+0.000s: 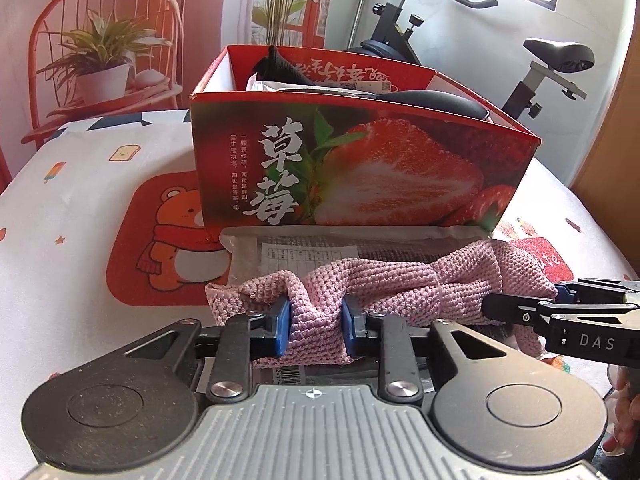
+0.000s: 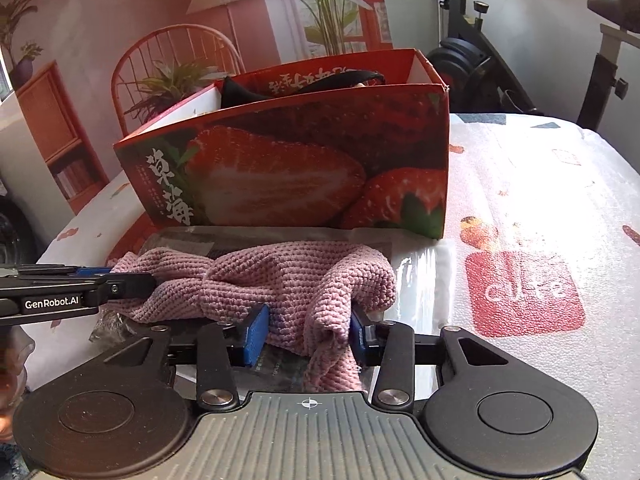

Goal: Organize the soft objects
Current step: 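Lift the pink cloth and carry it over the red box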

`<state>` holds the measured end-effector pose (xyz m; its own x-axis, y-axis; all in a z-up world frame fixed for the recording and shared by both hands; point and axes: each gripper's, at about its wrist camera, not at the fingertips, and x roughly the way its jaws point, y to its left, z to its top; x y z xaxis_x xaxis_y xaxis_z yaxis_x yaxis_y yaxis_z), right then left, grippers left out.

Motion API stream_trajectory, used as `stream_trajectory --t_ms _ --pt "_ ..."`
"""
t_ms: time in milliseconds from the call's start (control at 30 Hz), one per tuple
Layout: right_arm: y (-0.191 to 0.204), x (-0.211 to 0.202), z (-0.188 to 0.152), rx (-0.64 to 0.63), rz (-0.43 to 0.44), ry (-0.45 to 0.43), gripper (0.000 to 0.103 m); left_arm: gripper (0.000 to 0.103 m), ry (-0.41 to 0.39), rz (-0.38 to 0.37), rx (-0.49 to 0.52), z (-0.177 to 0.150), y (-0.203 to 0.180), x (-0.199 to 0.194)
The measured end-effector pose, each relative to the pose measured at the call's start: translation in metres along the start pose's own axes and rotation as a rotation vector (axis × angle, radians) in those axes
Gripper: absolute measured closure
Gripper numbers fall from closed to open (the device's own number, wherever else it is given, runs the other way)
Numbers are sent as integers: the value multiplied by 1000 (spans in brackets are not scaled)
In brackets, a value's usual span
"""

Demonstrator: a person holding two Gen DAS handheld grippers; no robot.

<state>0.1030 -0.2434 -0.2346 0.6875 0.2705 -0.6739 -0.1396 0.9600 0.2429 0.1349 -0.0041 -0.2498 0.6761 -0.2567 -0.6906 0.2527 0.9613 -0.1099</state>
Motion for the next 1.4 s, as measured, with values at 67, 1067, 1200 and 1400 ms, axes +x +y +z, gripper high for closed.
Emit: stream_trajectory --t_ms 67,1067,1200,1400 --pt "1 -1 0 -2 9 -2 69 77 1 -1 -5 -1 1 0" --pt "11 -33 12 -20 71 -106 92 85 -137 -27 -23 3 1 -37" --pt "11 -32 11 -15 67 -105 92 85 -136 -32 -22 2 1 -36" --pt "13 -37 15 -24 67 -129 92 85 -167 -29 -23 4 3 -43"
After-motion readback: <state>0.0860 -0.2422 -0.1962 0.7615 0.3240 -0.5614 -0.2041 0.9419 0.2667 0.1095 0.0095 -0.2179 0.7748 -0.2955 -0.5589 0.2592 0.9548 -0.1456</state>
